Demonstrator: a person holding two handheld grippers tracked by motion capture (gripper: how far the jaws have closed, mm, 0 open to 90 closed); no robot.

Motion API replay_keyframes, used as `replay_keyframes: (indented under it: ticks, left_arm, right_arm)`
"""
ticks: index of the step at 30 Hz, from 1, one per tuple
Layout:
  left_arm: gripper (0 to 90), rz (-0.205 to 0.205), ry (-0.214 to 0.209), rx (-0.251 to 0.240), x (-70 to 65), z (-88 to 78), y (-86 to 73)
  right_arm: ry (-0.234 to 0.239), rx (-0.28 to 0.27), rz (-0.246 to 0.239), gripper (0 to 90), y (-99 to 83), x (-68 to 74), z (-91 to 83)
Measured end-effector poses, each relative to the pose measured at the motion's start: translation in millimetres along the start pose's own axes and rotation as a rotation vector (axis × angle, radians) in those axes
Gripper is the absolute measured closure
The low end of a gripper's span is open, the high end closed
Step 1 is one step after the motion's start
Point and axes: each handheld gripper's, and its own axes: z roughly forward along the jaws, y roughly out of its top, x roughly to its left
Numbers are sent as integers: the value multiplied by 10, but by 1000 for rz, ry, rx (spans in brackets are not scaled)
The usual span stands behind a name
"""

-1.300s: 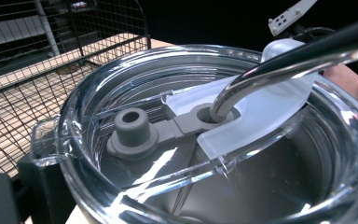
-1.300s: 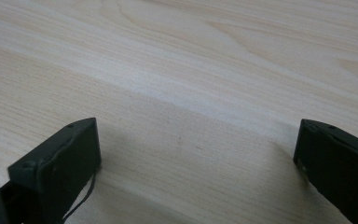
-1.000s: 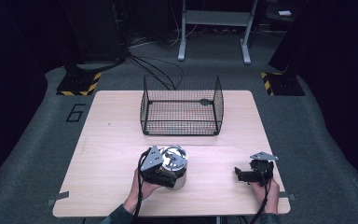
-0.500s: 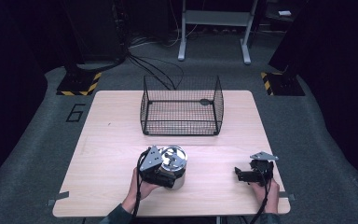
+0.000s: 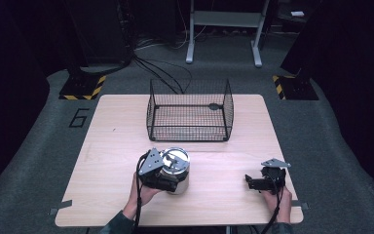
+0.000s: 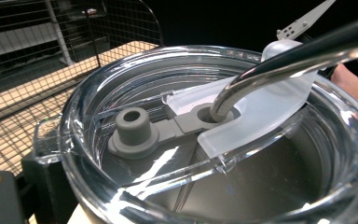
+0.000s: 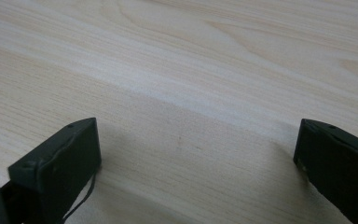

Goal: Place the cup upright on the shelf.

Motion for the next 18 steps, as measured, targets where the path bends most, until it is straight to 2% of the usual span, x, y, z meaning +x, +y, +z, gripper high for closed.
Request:
replay_keyframes:
  ticks: [5, 9, 18]
  left_arm:
    - [42, 8, 15, 2, 33, -31, 16]
    - [42, -17, 3, -12, 103, -77, 25]
    - [42, -11, 37, -14, 167, -129, 47]
  right_arm:
    - [0, 0, 1, 1, 0, 0, 0]
    - [0, 0, 0, 1, 0, 0, 0]
    - [0, 1, 0, 1, 0, 0, 0]
